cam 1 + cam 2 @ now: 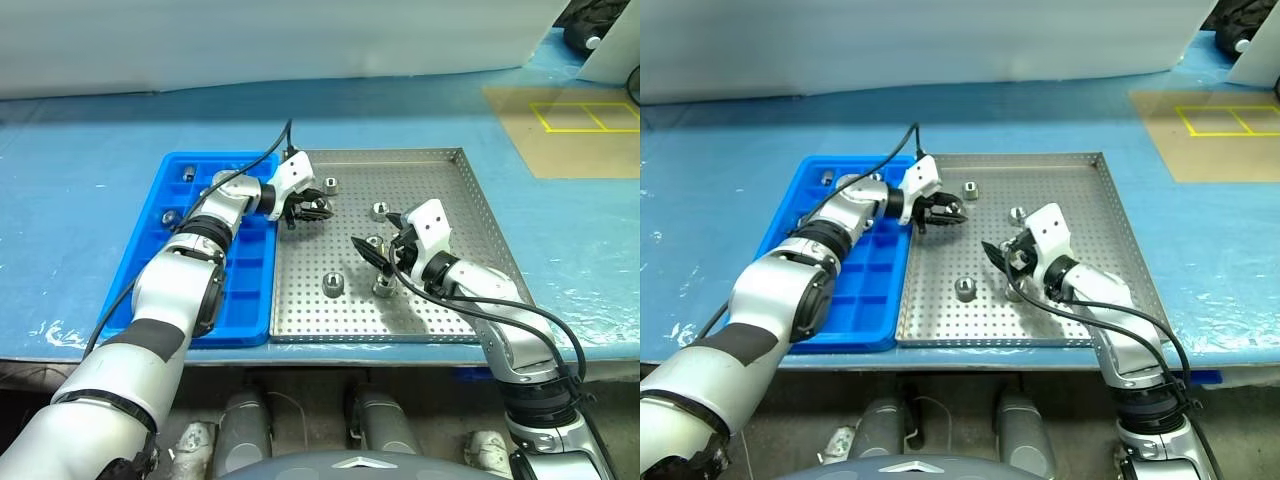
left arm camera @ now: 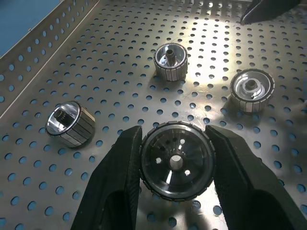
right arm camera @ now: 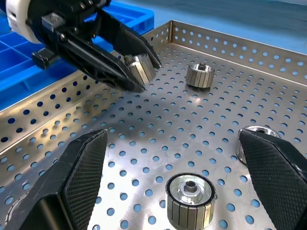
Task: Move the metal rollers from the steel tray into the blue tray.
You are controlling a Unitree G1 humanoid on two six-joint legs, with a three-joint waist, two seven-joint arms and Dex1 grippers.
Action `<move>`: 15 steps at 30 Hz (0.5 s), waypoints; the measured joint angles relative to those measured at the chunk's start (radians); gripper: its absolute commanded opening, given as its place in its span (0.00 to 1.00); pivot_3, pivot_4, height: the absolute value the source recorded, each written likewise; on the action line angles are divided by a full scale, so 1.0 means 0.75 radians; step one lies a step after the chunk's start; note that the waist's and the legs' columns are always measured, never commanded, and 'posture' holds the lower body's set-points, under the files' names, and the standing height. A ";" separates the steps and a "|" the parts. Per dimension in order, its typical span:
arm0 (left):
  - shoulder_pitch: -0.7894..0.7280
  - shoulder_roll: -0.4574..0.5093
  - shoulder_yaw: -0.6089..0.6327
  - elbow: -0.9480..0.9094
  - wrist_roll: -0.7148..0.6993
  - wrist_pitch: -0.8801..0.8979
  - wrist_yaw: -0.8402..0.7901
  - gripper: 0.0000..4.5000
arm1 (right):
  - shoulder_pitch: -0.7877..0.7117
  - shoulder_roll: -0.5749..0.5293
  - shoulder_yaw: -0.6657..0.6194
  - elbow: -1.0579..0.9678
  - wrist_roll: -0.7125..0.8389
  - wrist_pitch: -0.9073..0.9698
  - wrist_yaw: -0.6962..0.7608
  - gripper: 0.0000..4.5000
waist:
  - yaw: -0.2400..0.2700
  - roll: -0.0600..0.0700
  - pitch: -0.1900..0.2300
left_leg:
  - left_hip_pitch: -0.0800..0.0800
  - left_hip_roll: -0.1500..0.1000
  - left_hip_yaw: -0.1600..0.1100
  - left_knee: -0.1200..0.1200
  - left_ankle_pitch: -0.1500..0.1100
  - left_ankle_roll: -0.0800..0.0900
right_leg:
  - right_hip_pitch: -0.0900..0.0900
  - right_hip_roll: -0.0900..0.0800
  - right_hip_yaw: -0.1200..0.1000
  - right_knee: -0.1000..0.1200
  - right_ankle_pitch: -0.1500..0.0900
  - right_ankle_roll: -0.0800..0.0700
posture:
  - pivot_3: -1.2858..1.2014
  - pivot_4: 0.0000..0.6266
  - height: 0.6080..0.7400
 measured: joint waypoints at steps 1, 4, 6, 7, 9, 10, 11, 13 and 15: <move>0.000 0.010 0.005 -0.009 -0.006 -0.008 -0.021 0.39 | -0.006 0.000 0.001 0.006 -0.001 -0.004 0.004 1.00 | 0.001 0.000 0.000 | -0.001 0.000 0.000 -0.001 0.000 0.000 | -0.001 0.000 0.000 -0.001 0.000 0.000 | 0.37 0.24 1.00; 0.011 0.059 0.009 -0.057 -0.032 -0.066 -0.121 0.39 | -0.031 0.000 0.012 0.023 -0.001 -0.015 0.024 1.00 | 0.001 0.000 0.000 | 0.000 0.000 0.000 -0.002 0.000 0.000 | -0.001 0.000 -0.001 -0.001 0.000 0.000 | 0.38 0.24 1.00; 0.019 0.107 0.015 -0.104 -0.064 -0.086 -0.201 0.39 | -0.038 0.001 0.015 0.043 0.001 -0.020 0.040 1.00 | 0.002 0.000 0.000 | 0.000 0.000 0.000 -0.003 0.001 -0.001 | -0.001 0.000 -0.001 -0.001 0.000 0.000 | 0.40 0.24 1.00; 0.025 0.132 0.023 -0.132 -0.083 -0.089 -0.232 0.39 | -0.043 0.001 0.016 0.053 0.001 -0.020 0.050 1.00 | 0.002 0.000 0.000 | 0.000 0.000 0.000 -0.003 0.001 -0.001 | -0.001 0.000 -0.001 -0.001 0.000 0.000 | 0.40 0.24 1.00; 0.056 0.205 0.042 -0.230 -0.123 -0.095 -0.293 0.39 | -0.072 0.002 0.024 0.083 0.004 -0.024 0.075 1.00 | 0.001 0.000 0.000 | 0.001 0.000 0.000 -0.004 0.001 -0.002 | -0.001 0.000 -0.001 0.000 0.000 0.000 | 0.42 0.24 1.00; 0.078 0.245 0.044 -0.285 -0.139 -0.095 -0.321 0.39 | -0.090 0.004 0.026 0.100 0.006 -0.032 0.089 1.00 | 0.002 0.000 0.000 | 0.002 0.000 0.001 -0.005 0.001 -0.004 | -0.001 0.000 -0.001 0.000 0.000 0.000 | 0.43 0.24 1.00; 0.107 0.283 0.044 -0.339 -0.150 -0.092 -0.346 0.39 | -0.109 0.008 0.028 0.113 0.007 -0.036 0.102 1.00 | 0.003 0.000 0.000 | 0.003 0.001 0.001 -0.006 0.000 -0.007 | -0.001 0.000 -0.001 0.000 0.000 -0.001 | 0.44 0.24 1.00; 0.190 0.364 0.044 -0.461 -0.172 -0.075 -0.385 0.39 | -0.160 0.013 0.039 0.152 0.012 -0.051 0.138 1.00 | 0.009 0.000 0.001 | 0.003 0.001 0.001 -0.007 0.000 -0.008 | -0.002 0.000 -0.002 0.001 -0.001 -0.001 | 0.46 0.24 1.00; 0.297 0.439 0.046 -0.595 -0.190 -0.038 -0.390 0.39 | -0.214 0.024 0.055 0.196 0.019 -0.071 0.183 1.00 | 0.023 0.000 0.001 | 0.001 0.001 0.001 -0.008 0.001 -0.009 | -0.003 0.000 -0.002 0.002 -0.001 -0.002 | 0.48 0.24 1.00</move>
